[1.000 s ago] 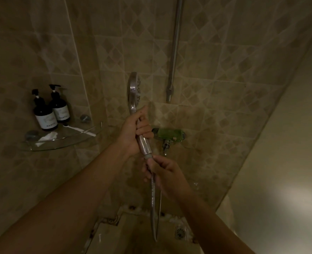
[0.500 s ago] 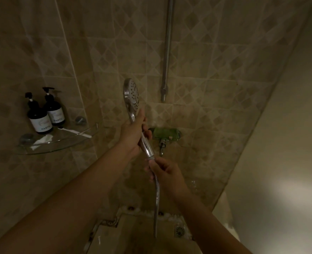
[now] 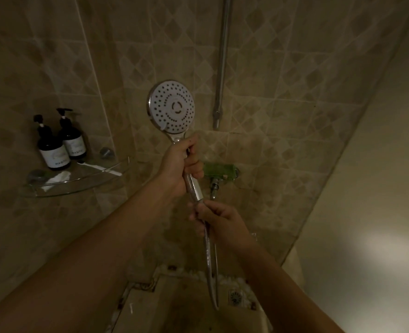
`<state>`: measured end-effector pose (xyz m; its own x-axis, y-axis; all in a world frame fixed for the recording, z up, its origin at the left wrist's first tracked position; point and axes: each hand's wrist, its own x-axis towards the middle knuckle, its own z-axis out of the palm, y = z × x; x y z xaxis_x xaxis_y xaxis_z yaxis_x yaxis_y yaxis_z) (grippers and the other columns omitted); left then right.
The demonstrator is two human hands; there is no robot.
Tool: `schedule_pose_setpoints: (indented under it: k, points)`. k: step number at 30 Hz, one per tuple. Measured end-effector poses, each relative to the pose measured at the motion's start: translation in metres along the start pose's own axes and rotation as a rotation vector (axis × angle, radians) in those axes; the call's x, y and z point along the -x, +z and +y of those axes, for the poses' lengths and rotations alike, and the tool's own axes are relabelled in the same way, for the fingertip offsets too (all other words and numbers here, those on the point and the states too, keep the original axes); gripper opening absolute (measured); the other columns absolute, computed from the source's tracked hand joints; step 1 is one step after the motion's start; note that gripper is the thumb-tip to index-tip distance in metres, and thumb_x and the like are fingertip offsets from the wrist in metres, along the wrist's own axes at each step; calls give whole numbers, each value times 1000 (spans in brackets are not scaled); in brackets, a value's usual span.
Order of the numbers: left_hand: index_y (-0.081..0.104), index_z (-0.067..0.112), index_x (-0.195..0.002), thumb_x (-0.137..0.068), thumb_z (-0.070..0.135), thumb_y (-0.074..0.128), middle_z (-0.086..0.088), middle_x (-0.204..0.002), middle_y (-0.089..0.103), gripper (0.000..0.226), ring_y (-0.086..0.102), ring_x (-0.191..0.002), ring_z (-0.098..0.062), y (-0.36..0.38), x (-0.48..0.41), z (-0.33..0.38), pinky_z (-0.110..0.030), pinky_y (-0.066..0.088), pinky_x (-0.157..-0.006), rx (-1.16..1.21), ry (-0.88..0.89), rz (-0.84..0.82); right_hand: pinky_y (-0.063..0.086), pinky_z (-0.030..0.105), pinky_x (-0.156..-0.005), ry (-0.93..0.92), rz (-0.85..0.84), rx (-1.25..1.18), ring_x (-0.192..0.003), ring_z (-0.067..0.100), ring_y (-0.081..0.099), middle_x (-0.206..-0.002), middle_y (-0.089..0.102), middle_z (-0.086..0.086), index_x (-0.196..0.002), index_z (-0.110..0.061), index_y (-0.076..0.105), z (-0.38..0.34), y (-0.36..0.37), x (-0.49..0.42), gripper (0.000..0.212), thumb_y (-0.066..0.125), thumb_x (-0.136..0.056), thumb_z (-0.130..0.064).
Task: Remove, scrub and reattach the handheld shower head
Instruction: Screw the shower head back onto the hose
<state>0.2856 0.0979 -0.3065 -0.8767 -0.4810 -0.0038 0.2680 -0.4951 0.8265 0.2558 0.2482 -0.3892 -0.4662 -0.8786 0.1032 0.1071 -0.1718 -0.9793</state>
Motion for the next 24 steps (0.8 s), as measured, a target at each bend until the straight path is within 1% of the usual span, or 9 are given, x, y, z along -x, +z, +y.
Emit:
schedule_pose_setpoints:
  k: [2,6,9,11,13,18,21,22,24]
  points:
    - [44,20,-57,-95,37,51,9,-37,28,42,23,-31,-5,-2,1,2,-19,21,-36,22,-23,-18,39,25,-55,62,-51,-212,-56,15,45,-78,59,13,-102,6,64,1,2,-3,23,49,-99,-11]
    - [44,19,-56,-95,40,51,9,-35,29,44,25,-29,-5,-5,1,4,-19,21,-37,77,-83,-90,39,22,-53,188,-201,-534,-53,8,47,-76,60,6,-109,9,63,7,0,-5,30,56,-90,-15]
    - [42,18,-59,-93,41,52,8,-34,29,42,27,-28,-5,-5,1,4,-20,22,-36,143,-127,-157,39,21,-52,282,-329,-711,-52,6,46,-72,54,0,-106,6,70,10,-1,-8,39,79,-78,-20]
    - [44,18,-59,-92,41,53,8,-33,30,42,28,-28,-5,-6,1,5,-20,24,-35,182,-142,-195,39,20,-51,328,-404,-791,-52,5,46,-71,52,-2,-106,5,70,10,-2,-9,45,87,-73,-21]
    - [46,17,-59,-91,40,53,8,-34,32,40,29,-28,-5,-6,1,6,-19,22,-37,200,-136,-218,39,21,-51,357,-400,-770,-52,6,46,-71,52,-1,-108,6,70,7,-5,-11,45,85,-75,-22]
    - [45,18,-58,-93,37,51,9,-34,30,41,27,-27,-4,-10,-2,8,-20,16,-40,149,-70,-111,50,26,-57,292,-234,-531,-58,13,59,-79,67,8,-114,7,62,-2,-6,-16,38,53,-94,-24]
    - [45,18,-56,-94,37,50,8,-34,28,42,25,-27,-5,-6,-3,6,-19,19,-37,69,-70,-74,54,30,-60,274,-193,-406,-61,16,65,-84,73,9,-98,-11,77,-7,-2,-21,35,53,-91,-35]
    - [45,18,-56,-93,37,51,8,-34,28,42,25,-27,-5,-4,-3,6,-18,19,-36,39,-85,-85,53,30,-60,274,-186,-387,-60,18,65,-83,73,9,-93,-17,79,-10,1,-22,35,52,-91,-39]
    - [44,17,-59,-93,38,50,7,-35,26,40,24,-28,-7,2,-1,4,-19,20,-37,-21,-122,-134,49,31,-57,259,-171,-347,-58,19,62,-81,70,10,-91,-17,75,-16,4,-25,30,55,-90,-41]
